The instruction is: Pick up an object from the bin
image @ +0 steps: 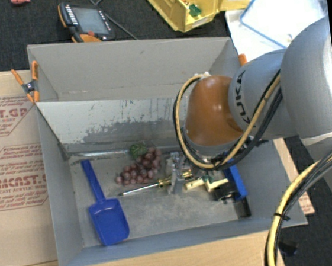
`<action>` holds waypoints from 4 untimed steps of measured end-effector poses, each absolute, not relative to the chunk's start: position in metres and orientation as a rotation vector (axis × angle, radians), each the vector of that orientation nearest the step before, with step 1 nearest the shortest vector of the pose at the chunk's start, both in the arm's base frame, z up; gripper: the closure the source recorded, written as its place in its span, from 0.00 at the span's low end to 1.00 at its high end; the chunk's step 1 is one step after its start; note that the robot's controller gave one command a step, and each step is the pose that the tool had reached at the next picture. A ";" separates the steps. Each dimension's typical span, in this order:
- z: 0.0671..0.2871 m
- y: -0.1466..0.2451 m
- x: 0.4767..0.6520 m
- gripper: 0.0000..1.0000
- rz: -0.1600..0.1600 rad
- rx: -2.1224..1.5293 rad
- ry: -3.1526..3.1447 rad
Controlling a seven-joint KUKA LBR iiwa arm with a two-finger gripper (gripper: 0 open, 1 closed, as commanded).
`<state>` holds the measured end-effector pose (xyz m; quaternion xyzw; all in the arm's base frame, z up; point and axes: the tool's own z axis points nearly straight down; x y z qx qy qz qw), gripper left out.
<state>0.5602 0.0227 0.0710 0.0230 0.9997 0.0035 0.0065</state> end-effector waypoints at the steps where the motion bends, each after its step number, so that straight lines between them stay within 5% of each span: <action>1: 0.071 0.023 0.560 1.00 0.011 0.072 3.128; 2: 0.141 0.023 0.572 1.00 0.014 0.132 3.118; 3: 0.169 0.026 0.561 1.00 0.010 0.038 3.138; 4: 0.263 0.029 0.557 1.00 0.012 0.098 3.137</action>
Offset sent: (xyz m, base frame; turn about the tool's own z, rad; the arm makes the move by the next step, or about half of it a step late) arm 0.0102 -0.0006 0.0681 0.0389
